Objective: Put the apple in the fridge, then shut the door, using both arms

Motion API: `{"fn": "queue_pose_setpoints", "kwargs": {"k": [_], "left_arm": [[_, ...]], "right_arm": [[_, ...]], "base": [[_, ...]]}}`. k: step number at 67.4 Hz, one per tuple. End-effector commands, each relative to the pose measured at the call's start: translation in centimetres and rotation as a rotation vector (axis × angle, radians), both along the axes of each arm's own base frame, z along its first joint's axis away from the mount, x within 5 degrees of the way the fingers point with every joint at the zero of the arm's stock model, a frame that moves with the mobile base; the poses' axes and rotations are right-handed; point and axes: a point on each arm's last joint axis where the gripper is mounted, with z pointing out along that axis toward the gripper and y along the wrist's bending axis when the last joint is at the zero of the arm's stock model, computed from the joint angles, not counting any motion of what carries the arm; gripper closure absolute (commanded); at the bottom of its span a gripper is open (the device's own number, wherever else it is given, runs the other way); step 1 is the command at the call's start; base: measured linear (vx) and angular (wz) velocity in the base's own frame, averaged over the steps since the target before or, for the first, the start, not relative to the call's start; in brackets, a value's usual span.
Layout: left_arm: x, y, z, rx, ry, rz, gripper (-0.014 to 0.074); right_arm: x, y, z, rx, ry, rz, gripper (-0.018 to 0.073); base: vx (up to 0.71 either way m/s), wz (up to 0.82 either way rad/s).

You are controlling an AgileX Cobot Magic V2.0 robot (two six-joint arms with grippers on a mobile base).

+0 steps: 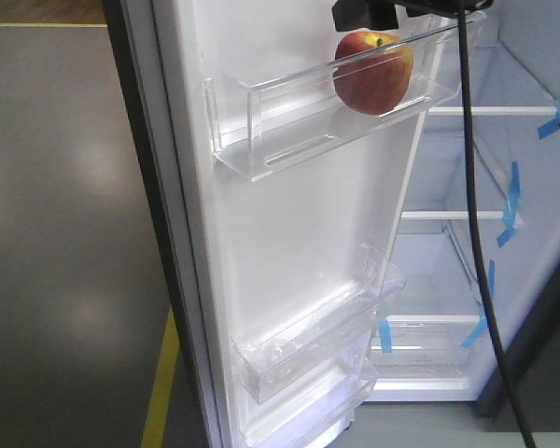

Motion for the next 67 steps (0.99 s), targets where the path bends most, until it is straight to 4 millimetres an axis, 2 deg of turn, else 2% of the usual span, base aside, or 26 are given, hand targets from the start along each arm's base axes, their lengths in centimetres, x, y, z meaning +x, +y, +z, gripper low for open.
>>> {"fn": "queue_pose_setpoints", "kwargs": {"k": [1,16,24,31,40,67], "left_arm": [[0.0,0.0,-0.2,-0.011,-0.064,0.004,0.0601],[0.0,0.0,-0.2,-0.011,-0.064,0.004,0.0601],[0.0,0.0,-0.2,-0.011,-0.064,0.004,0.0601],[0.0,0.0,-0.2,-0.011,-0.064,0.004,0.0601],[0.0,0.0,-0.2,-0.011,-0.064,0.004,0.0601],[0.0,0.0,-0.2,-0.011,-0.064,0.004,0.0601]], "right_arm": [[-3.1,-1.3,3.8,0.044,-0.122,-0.018,-0.0026],[-7.4,-3.1,5.3,0.020,-0.061,-0.069,-0.0026],[-9.4,-3.3,4.8,0.021,-0.049,-0.055,-0.0018],[-11.4,-3.1,3.2,0.023,-0.052,-0.027,-0.0013],[-13.9,-3.2,0.3,0.026,-0.028,0.001,-0.0011],[-22.2,-6.7,-10.2,-0.013,0.142,-0.021,-0.0008]], "base": [[0.00,0.00],[0.00,0.00],[0.00,0.00],[0.00,0.00],[0.00,0.00],[0.00,0.00]]}}
